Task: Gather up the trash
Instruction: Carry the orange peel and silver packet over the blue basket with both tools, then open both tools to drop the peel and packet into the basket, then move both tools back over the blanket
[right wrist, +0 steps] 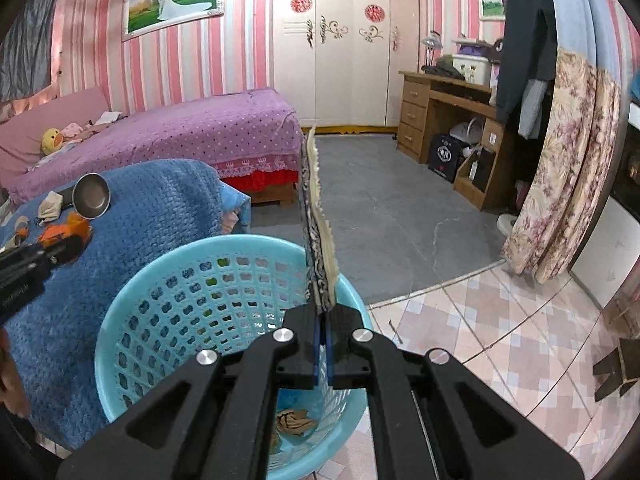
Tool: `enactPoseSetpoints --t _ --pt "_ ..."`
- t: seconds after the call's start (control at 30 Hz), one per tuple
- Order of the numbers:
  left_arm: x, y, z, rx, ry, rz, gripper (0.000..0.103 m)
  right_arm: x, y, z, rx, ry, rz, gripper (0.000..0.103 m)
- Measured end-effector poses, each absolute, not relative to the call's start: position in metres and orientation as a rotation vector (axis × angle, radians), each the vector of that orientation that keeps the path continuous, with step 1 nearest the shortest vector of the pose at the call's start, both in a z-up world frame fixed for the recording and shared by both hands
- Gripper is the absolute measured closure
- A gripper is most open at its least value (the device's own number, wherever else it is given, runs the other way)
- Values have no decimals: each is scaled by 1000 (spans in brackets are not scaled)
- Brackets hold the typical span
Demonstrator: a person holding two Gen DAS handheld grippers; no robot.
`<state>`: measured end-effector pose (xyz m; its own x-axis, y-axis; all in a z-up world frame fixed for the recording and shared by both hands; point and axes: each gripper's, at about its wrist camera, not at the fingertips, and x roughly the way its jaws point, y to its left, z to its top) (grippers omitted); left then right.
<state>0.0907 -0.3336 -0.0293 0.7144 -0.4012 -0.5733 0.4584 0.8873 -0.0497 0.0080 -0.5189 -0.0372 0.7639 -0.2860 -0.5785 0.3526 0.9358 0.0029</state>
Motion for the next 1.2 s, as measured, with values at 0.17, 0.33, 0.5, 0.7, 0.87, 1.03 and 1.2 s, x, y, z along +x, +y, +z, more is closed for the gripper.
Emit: enactPoseSetpoints --t 0.17,0.33,0.5,0.7,0.87,1.03,1.2 --pt "92 -363 -38 114 625 -525 81 6 -525 -40 119 613 -356 101" --pt "96 -376 -37 133 616 -533 50 5 -526 -43 122 627 -346 101" --pt "105 -355 -25 115 571 -481 18 5 -520 -45 128 630 -339 101" --pt "116 -317 -14 85 551 -392 10 15 -507 -48 116 644 -327 101" --pt "119 -288 -7 76 538 -325 7 21 -498 -55 106 667 -319 101" --pt "115 -262 -8 85 533 -293 6 28 -493 -57 96 681 -331 100" --pt "109 -231 -9 92 539 -265 6 41 -479 -62 67 714 -350 81"
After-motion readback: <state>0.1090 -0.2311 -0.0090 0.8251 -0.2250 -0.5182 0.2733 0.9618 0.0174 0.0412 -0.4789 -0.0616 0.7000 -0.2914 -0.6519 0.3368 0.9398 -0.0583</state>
